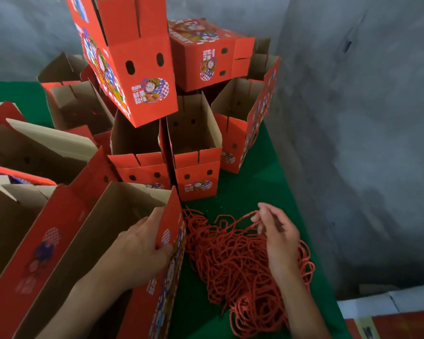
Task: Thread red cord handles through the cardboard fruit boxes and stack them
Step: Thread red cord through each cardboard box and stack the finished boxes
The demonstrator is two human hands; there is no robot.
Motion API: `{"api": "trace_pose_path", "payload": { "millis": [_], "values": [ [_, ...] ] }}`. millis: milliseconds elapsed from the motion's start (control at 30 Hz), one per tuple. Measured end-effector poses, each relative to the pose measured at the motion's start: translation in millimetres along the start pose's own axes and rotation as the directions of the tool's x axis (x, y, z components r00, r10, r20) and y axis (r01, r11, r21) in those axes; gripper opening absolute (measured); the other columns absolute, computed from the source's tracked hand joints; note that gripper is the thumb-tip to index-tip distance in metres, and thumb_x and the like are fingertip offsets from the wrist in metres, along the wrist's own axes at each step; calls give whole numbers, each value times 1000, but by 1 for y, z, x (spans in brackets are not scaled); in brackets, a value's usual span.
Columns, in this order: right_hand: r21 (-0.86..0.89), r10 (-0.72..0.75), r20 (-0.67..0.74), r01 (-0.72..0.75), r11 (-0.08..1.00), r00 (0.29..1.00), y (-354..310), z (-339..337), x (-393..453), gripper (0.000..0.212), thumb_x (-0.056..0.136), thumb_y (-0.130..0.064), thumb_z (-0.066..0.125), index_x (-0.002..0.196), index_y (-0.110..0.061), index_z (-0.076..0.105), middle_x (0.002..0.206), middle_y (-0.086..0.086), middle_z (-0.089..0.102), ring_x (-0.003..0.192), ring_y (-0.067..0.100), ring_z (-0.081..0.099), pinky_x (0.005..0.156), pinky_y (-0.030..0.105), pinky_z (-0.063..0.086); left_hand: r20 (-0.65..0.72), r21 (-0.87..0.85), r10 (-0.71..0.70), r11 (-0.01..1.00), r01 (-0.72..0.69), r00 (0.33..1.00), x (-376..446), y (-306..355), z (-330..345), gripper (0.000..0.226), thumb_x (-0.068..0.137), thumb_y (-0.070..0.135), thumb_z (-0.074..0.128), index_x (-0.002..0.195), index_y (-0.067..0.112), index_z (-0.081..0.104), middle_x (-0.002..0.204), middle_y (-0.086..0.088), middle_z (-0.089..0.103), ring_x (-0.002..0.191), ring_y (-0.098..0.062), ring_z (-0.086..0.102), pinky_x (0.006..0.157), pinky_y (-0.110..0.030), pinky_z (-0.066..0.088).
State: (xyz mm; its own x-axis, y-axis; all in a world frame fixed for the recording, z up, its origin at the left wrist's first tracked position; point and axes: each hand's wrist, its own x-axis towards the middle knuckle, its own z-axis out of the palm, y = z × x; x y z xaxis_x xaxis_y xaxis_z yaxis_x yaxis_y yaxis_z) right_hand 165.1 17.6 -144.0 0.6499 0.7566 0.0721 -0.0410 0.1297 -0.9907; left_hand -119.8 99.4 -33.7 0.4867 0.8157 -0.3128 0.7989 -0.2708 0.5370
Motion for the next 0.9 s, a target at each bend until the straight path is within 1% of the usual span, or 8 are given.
{"api": "trace_pose_path", "payload": {
  "millis": [100,200,300,367,500,667,767,900],
  "values": [
    [154,47,-140,-25,988,989,8,-18,-2,41,90,-50,76,117,-19,75,98,11,78,87,16,71,79,23,58,11,-6,-9,1000,9,1000,5,4,5,58,93,43,57,134,55,18,109,16,59,90,-12,67,80,-36,60],
    [171,215,-91,-198,965,972,30,-32,-7,34,95,-32,75,125,-18,71,112,11,78,99,23,76,81,27,61,40,-20,-40,999,41,998,10,2,8,55,94,44,56,133,56,19,102,14,63,81,-12,70,72,-31,60],
    [-60,415,-48,-417,907,909,61,-47,-23,28,104,-5,58,131,-12,61,104,6,80,94,26,78,78,29,63,74,-52,-75,995,79,994,15,-2,10,53,96,47,54,137,54,21,98,17,63,74,-9,72,61,-23,58],
    [-244,435,-63,-437,866,898,75,-55,-35,27,104,-3,54,128,-12,62,99,2,80,88,23,77,77,31,62,88,-71,-92,993,99,992,16,-4,11,54,96,47,54,141,50,24,99,17,63,75,-9,72,60,-21,56],
    [-814,276,7,-155,560,961,82,-57,-39,31,103,-19,62,134,-18,65,121,-8,71,110,15,68,98,32,53,94,-90,-91,991,99,991,17,-4,12,53,96,47,53,143,49,27,104,16,64,81,-11,72,74,-32,61],
    [-884,170,204,107,454,964,76,-30,-27,27,104,-22,58,129,-22,69,123,-4,68,110,17,67,92,36,56,107,-114,-121,985,133,987,18,-2,13,55,96,47,54,144,47,28,107,12,65,81,-12,72,77,-38,62],
    [-926,276,352,291,239,894,82,-12,-13,38,103,-15,52,135,-33,65,127,-5,58,110,19,65,89,36,56,109,-135,-114,983,128,988,17,0,12,50,95,47,54,140,48,32,105,11,66,82,-13,72,77,-39,62],
    [-925,329,379,356,130,865,92,-3,-5,32,100,-13,51,120,-26,73,120,-2,60,103,24,68,86,40,58,146,-255,-83,960,118,986,16,-6,11,34,97,42,54,129,43,45,106,10,71,87,-15,74,83,-42,61]
  ]
}}
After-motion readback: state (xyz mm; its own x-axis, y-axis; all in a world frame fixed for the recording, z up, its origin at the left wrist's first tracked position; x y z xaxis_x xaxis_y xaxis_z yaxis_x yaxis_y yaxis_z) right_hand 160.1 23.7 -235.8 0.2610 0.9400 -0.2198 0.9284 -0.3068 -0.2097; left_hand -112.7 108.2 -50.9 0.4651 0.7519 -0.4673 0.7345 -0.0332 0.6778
